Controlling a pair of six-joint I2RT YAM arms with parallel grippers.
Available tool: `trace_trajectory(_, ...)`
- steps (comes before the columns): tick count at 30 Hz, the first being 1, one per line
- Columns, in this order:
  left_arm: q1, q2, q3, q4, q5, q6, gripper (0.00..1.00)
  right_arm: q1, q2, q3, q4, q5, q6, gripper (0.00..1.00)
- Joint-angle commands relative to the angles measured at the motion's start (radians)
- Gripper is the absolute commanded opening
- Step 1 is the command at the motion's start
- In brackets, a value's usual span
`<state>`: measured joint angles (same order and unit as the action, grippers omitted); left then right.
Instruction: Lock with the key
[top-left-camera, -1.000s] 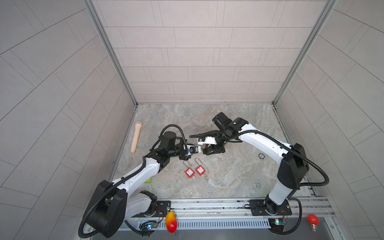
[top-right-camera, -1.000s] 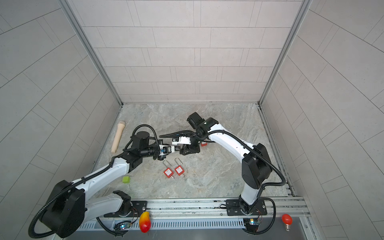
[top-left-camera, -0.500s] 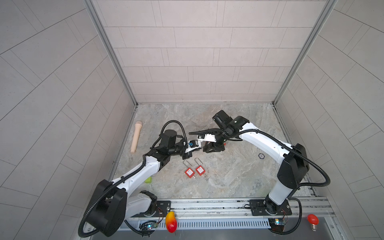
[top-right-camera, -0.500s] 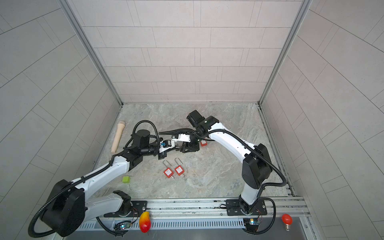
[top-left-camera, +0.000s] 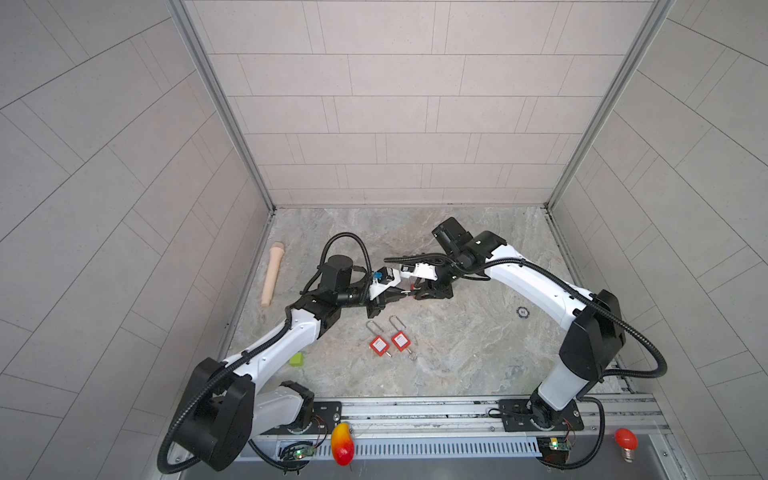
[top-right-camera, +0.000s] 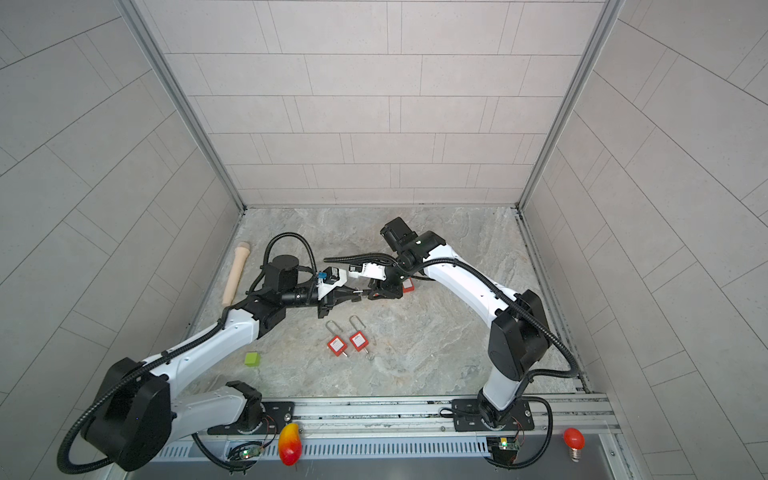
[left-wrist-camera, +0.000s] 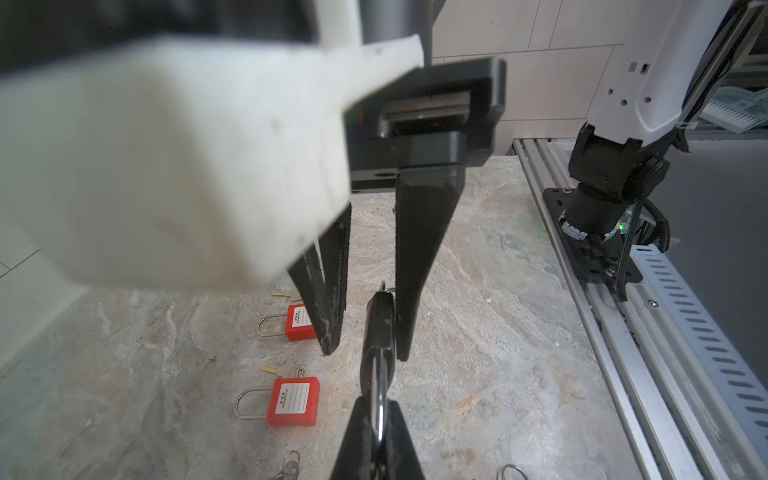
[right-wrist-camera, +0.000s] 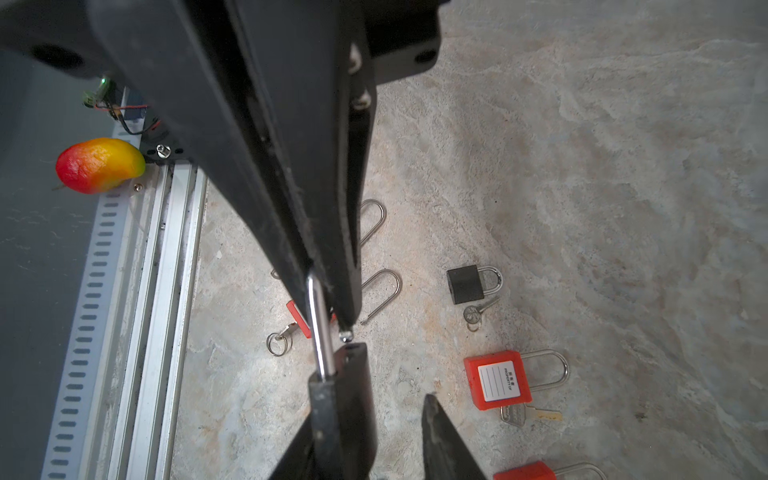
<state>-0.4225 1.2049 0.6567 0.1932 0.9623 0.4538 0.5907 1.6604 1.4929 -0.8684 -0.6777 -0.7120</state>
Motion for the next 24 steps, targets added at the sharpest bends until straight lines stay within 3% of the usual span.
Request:
trace_trajectory(1, 0.01, 0.009, 0.032, 0.062, 0.071, -0.072, 0.0, -0.009, -0.056, -0.031, 0.021, -0.039, -0.067, 0.35)
trace_trajectory(14, 0.013, 0.047, 0.062, 0.077, 0.113, -0.102, 0.0, -0.001, -0.041, -0.025, 0.003, -0.097, -0.089, 0.27)
trace_trajectory(21, 0.012, 0.052, 0.067, 0.074, 0.107, -0.101, 0.0, -0.001, -0.039, -0.022, -0.011, -0.102, -0.102, 0.12)
trace_trajectory(24, 0.011, 0.054, 0.07, 0.074, 0.101, -0.099, 0.0, 0.0, -0.04, -0.021, -0.011, -0.101, -0.104, 0.11)
